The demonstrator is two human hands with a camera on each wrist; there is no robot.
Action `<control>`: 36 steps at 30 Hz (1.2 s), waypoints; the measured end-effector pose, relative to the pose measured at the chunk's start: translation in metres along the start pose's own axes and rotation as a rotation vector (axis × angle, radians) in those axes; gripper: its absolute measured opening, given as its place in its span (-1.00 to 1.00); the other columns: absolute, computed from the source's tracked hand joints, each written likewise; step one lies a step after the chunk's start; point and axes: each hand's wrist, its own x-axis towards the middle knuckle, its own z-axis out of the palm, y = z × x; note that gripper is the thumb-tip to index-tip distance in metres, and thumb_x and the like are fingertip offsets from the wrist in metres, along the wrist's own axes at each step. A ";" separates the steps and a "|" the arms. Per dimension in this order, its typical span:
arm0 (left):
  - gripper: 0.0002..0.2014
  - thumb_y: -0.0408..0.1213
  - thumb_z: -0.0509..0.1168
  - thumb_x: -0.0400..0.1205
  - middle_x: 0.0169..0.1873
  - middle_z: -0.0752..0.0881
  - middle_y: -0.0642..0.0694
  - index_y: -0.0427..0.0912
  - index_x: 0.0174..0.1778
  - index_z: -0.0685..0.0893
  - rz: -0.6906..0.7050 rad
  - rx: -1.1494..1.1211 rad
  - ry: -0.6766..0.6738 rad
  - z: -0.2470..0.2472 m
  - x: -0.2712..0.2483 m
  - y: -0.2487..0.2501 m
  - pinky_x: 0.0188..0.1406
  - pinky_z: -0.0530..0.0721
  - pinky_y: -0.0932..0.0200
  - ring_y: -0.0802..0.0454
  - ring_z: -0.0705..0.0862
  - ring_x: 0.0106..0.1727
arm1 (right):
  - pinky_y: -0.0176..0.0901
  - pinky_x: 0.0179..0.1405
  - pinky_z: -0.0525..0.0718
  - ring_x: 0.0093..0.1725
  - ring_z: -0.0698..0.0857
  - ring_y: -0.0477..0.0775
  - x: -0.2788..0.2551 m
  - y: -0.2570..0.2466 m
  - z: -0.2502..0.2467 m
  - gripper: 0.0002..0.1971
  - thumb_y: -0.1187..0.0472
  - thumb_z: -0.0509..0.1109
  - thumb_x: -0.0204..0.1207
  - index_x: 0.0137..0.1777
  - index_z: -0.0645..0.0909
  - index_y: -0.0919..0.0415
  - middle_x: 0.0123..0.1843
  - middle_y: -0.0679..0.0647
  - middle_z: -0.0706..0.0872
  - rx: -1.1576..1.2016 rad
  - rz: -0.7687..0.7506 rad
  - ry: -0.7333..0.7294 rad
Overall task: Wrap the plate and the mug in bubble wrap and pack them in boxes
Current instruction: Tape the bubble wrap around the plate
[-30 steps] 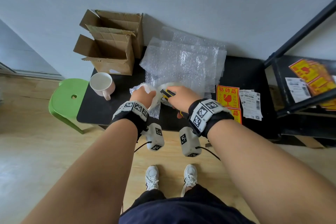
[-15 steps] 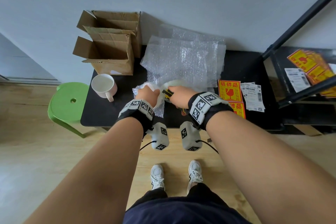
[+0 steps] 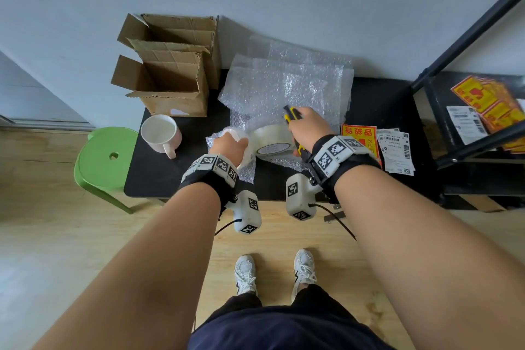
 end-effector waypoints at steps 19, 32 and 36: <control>-0.50 0.00 0.09 0.72 0.31 0.57 -0.30 -0.27 0.47 0.40 -0.056 0.112 -0.020 0.011 0.010 -0.004 0.01 0.41 0.09 -0.24 0.57 0.26 | 0.14 0.35 0.53 0.39 0.48 0.29 0.043 0.060 0.027 -0.59 0.25 0.26 0.59 0.44 0.48 0.13 0.40 0.23 0.46 -0.356 -0.046 0.167; -0.51 0.01 0.21 0.66 0.28 0.58 -0.20 -0.21 0.41 0.46 -0.069 0.052 -0.005 0.008 -0.003 0.006 -0.01 0.40 0.13 -0.18 0.57 0.27 | -0.10 -0.12 0.64 -0.03 0.72 0.14 0.039 0.004 0.040 -0.84 0.20 0.42 0.48 0.03 0.72 0.19 -0.04 0.11 0.75 -0.438 -0.338 -0.180; -0.51 -0.09 0.28 0.63 0.27 0.59 -0.22 -0.22 0.44 0.44 -0.045 0.080 0.002 0.007 -0.007 0.006 -0.07 0.41 0.14 -0.16 0.60 0.20 | -0.17 0.03 0.56 0.14 0.68 0.05 0.038 0.005 0.039 -0.62 0.01 0.53 0.45 0.25 0.67 0.05 0.20 -0.01 0.72 -0.420 -0.374 -0.205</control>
